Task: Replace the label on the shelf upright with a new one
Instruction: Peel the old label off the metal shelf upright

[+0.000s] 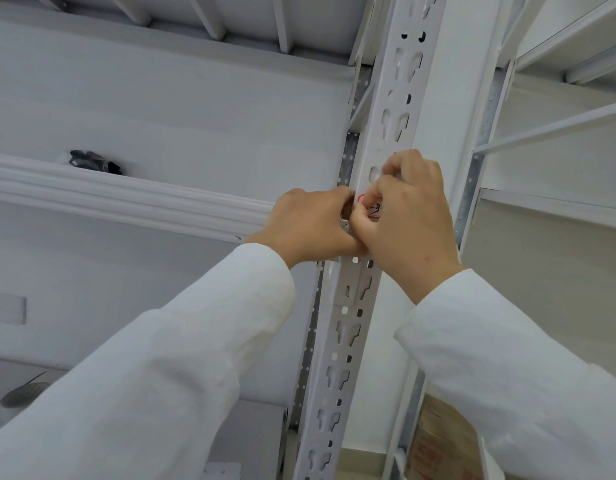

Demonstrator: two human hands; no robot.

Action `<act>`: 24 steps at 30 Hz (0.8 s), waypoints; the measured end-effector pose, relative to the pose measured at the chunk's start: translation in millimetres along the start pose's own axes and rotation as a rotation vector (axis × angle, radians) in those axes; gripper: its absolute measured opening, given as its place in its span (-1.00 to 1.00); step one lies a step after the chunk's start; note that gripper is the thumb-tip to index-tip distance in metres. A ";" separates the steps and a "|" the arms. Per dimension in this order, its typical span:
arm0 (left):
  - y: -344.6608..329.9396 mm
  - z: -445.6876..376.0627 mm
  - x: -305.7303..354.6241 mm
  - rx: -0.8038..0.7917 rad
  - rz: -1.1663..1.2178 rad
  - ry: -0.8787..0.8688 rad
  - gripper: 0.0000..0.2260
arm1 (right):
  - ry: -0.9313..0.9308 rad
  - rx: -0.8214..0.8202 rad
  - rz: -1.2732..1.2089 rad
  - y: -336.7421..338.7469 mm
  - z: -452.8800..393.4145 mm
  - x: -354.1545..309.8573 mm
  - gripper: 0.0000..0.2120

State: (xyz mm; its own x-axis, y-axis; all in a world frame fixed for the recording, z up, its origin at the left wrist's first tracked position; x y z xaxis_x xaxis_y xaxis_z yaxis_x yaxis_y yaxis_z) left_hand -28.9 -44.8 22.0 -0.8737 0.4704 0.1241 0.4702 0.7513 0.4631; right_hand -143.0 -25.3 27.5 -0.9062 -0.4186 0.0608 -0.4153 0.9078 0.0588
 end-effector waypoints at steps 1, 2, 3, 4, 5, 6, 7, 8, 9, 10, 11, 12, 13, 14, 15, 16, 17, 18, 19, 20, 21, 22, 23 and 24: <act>0.1 0.0 -0.1 -0.002 0.001 -0.002 -0.71 | 0.000 -0.003 0.012 -0.8 0.1 0.1 -0.86; 0.1 -0.1 -0.3 -0.004 0.001 -0.004 -0.71 | 0.000 -0.006 0.023 -1.2 -0.1 0.1 -0.85; 0.1 -0.2 -0.3 -0.006 0.002 -0.004 -0.71 | 0.002 -0.006 0.033 -1.7 -0.3 0.0 -0.85; 0.1 -0.3 -0.1 -0.007 0.002 -0.002 -0.71 | 0.003 -0.006 0.044 -2.2 -0.5 -0.3 -0.84; 0.1 -0.4 0.1 -0.008 0.001 0.000 -0.72 | 0.003 -0.010 0.059 -2.7 -0.7 -1.2 -0.83; 0.5 -0.3 0.3 -0.008 -0.003 0.000 -0.73 | 0.002 -0.018 0.079 -3.3 -1.0 -2.0 -0.83; 0.6 -0.1 0.8 -0.010 -0.009 -0.001 -0.73 | 0.000 -0.026 0.100 -4.1 -1.1 -2.7 -0.83; 1.5 0.1 1.2 -0.009 -0.014 -0.005 -0.72 | -0.003 -0.033 0.115 -5.0 -1.1 -3.2 -0.84; 1.8 0.1 1.7 -0.009 -0.019 -0.008 -0.71 | -0.004 -0.037 0.123 -6.1 -0.8 -3.2 -0.84; 2.4 0.3 2.1 -0.008 -0.021 -0.010 -0.69 | -0.004 -0.039 0.120 -7.0 -0.8 -3.1 -0.85; 2.7 0.5 2.5 -0.008 -0.021 -0.009 -0.68 | -0.007 -0.039 0.103 -7.9 -0.5 -2.6 -0.86; 2.7 0.5 2.8 -0.010 -0.020 -0.009 -0.67 | -0.010 -0.037 0.076 -8.3 -0.6 -2.1 -0.86; 2.7 0.6 3.1 -0.011 -0.019 -0.008 -0.67 | -0.013 -0.033 0.050 -8.6 -0.7 -1.5 -0.86; 2.6 0.7 3.2 -0.012 -0.018 -0.008 -0.67 | -0.013 -0.029 0.033 -8.5 -0.8 -0.9 -0.86; 2.3 0.6 3.2 -0.012 -0.017 -0.008 -0.66 | -0.014 -0.028 0.025 -8.1 -1.0 -0.7 -0.86; 2.5 0.6 3.0 -0.009 -0.016 -0.009 -0.66 | -0.017 -0.030 0.022 -7.7 -1.2 -0.4 -0.85; 2.3 0.6 2.8 -0.008 -0.015 -0.009 -0.65 | -0.020 -0.030 0.022 -7.4 -1.2 -0.1 -0.84; 2.7 0.6 2.3 -0.006 -0.013 -0.008 -0.65 | -0.020 -0.025 0.022 -6.6 -1.0 -0.1 -0.83; 2.1 0.7 1.9 -0.007 -0.012 -0.006 -0.66 | -0.019 -0.015 0.022 -6.4 -0.4 0.5 -0.83; 1.9 0.6 1.3 -0.007 -0.008 -0.005 -0.67 | -0.017 -0.005 0.021 -5.5 0.1 0.6 -0.83; 1.5 0.3 1.2 -0.009 -0.004 -0.002 -0.69 | -0.015 0.005 0.018 -4.7 0.7 0.7 -0.84; 1.0 -0.2 1.0 -0.012 -0.003 0.000 -0.71 | -0.012 0.013 0.012 -3.9 0.9 0.4 -0.84; 0.7 -0.9 0.8 -0.016 -0.008 0.003 -0.72 | -0.012 0.020 0.004 -2.8 0.8 -0.5 -0.83; 0.2 -1.4 0.9 -0.022 -0.018 0.004 -0.73 | -0.013 0.025 -0.004 -1.5 0.0 -1.8 -0.81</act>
State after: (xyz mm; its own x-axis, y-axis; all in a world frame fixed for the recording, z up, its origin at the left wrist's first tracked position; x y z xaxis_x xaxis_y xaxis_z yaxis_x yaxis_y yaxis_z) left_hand -29.7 -44.9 23.5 -0.8824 0.4553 0.1190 0.4518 0.7491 0.4844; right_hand -140.7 -25.9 27.2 -0.9053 -0.4221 0.0472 -0.4209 0.9065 0.0341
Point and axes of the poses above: each hand's wrist, its own z-axis away from the middle knuckle, its own y-axis out of the back of the hand, x = y × z, the point moved 2 cm from there along -z, towards the middle knuckle, and after that the axes turned 13 degrees about x, right-handed, at the moved point
